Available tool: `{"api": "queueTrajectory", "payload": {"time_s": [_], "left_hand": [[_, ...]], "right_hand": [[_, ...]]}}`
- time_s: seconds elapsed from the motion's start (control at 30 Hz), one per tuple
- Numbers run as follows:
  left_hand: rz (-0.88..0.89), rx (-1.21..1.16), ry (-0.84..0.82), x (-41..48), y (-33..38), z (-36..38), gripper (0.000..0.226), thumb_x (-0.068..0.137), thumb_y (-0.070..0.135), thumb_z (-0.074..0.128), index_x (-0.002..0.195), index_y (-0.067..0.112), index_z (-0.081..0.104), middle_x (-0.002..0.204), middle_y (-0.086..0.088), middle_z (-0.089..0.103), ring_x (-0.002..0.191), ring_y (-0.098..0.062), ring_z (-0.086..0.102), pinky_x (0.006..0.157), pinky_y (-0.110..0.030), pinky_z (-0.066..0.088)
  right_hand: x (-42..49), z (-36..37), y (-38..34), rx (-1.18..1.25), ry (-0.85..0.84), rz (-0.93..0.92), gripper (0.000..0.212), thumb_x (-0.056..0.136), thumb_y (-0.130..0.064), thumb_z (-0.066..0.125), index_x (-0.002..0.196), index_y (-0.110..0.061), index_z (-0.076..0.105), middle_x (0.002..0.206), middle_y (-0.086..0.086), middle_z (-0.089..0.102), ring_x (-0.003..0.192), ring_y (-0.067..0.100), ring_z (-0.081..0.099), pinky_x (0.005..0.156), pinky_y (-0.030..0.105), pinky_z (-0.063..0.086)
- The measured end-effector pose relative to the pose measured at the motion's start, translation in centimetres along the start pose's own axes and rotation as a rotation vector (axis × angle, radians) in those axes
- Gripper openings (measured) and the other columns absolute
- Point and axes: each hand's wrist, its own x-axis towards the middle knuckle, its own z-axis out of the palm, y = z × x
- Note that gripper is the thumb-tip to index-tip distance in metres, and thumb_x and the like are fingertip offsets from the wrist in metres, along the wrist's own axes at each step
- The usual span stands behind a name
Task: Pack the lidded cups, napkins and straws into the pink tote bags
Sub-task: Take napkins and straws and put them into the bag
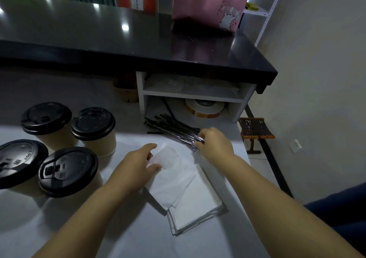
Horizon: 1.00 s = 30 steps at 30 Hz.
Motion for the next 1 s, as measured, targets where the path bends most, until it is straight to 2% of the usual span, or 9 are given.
{"api": "queueTrajectory", "payload": {"time_s": [0.1, 0.17, 0.33, 0.43, 0.5, 0.63, 0.73, 0.83, 1.0], "left_hand": [[-0.081, 0.013, -0.006, 0.3, -0.3, 0.4, 0.065, 0.081, 0.039, 0.066, 0.136, 0.021, 0.038, 0.107, 0.001, 0.059, 0.09, -0.013, 0.051, 0.074, -0.021, 0.036], [-0.131, 0.026, -0.024, 0.6, -0.5, 0.7, 0.066, 0.079, 0.041, 0.066, 0.135, 0.018, 0.04, 0.113, -0.004, 0.061, 0.099, -0.018, 0.055, 0.074, -0.022, 0.037], [-0.201, -0.005, -0.044, 0.8, -0.9, 0.8, 0.063, 0.075, 0.042, 0.07, 0.129, 0.017, 0.048, 0.112, -0.005, 0.062, 0.095, -0.017, 0.056, 0.073, -0.022, 0.038], [-0.217, -0.013, -0.044, 0.8, -1.0, 0.7, 0.061, 0.075, 0.042, 0.071, 0.127, 0.018, 0.05, 0.115, -0.005, 0.061, 0.098, -0.017, 0.057, 0.075, -0.023, 0.039], [-0.229, -0.026, -0.034, 0.8, -0.9, 0.6, 0.061, 0.073, 0.041, 0.072, 0.125, 0.018, 0.051, 0.115, -0.005, 0.061, 0.096, -0.016, 0.056, 0.076, -0.023, 0.04], [-0.249, -0.051, -0.02, 0.5, -0.5, 0.3, 0.061, 0.069, 0.039, 0.075, 0.122, 0.02, 0.053, 0.106, -0.003, 0.06, 0.083, -0.012, 0.051, 0.072, -0.024, 0.04], [-0.254, -0.076, -0.007, 0.2, -0.2, 0.1, 0.057, 0.065, 0.037, 0.077, 0.116, 0.021, 0.057, 0.092, 0.001, 0.057, 0.078, -0.01, 0.051, 0.062, -0.022, 0.037], [-0.247, -0.107, -0.014, -0.1, 0.1, -0.2, 0.048, 0.06, 0.036, 0.079, 0.103, 0.023, 0.063, 0.083, 0.004, 0.057, 0.071, -0.007, 0.052, 0.054, -0.019, 0.035], [-0.221, -0.108, 0.001, -0.5, 0.6, -0.6, 0.03, 0.057, 0.036, 0.08, 0.082, 0.03, 0.064, 0.074, 0.008, 0.059, 0.066, -0.003, 0.054, 0.051, -0.021, 0.035]], "right_hand": [[1.0, 0.7, -0.1, -0.15, -0.093, 0.01, 0.027, 0.089, -0.031, 0.061, 0.106, -0.011, 0.061, 0.107, 0.01, 0.057, 0.095, 0.032, 0.056, 0.073, 0.035, 0.046], [1.2, 0.8, -0.1, -0.161, -0.121, 0.025, 0.023, 0.088, -0.029, 0.061, 0.104, -0.012, 0.062, 0.105, 0.01, 0.059, 0.094, 0.031, 0.057, 0.072, 0.034, 0.046], [1.0, 0.3, 0.0, -0.034, -0.157, 0.102, 0.017, 0.086, -0.031, 0.065, 0.086, -0.015, 0.062, 0.09, 0.006, 0.065, 0.083, 0.027, 0.06, 0.064, 0.029, 0.044], [0.7, -0.2, 0.1, 0.061, -0.145, 0.124, 0.024, 0.087, -0.036, 0.064, 0.072, -0.02, 0.056, 0.078, 0.003, 0.065, 0.074, 0.023, 0.06, 0.059, 0.029, 0.044], [0.5, -0.5, 0.2, 0.124, -0.107, 0.134, 0.027, 0.085, -0.04, 0.066, 0.069, -0.021, 0.054, 0.07, -0.001, 0.062, 0.068, 0.02, 0.058, 0.054, 0.027, 0.04], [-0.1, -1.1, 0.7, 0.223, -0.069, 0.149, 0.031, 0.082, -0.042, 0.068, 0.073, -0.015, 0.055, 0.063, -0.002, 0.057, 0.062, 0.019, 0.054, 0.054, 0.028, 0.038], [-0.4, -1.5, 1.1, 0.266, -0.054, 0.16, 0.033, 0.08, -0.042, 0.071, 0.076, -0.012, 0.058, 0.063, -0.001, 0.055, 0.063, 0.02, 0.052, 0.057, 0.031, 0.039], [-0.7, -2.0, 1.6, 0.31, -0.035, 0.162, 0.035, 0.076, -0.043, 0.075, 0.074, -0.011, 0.059, 0.06, -0.001, 0.052, 0.057, 0.017, 0.047, 0.054, 0.03, 0.037], [-1.9, -2.8, 2.3, 0.408, 0.028, 0.158, 0.043, 0.068, -0.045, 0.08, 0.068, -0.008, 0.057, 0.053, -0.001, 0.049, 0.05, 0.014, 0.043, 0.05, 0.028, 0.033]]}}
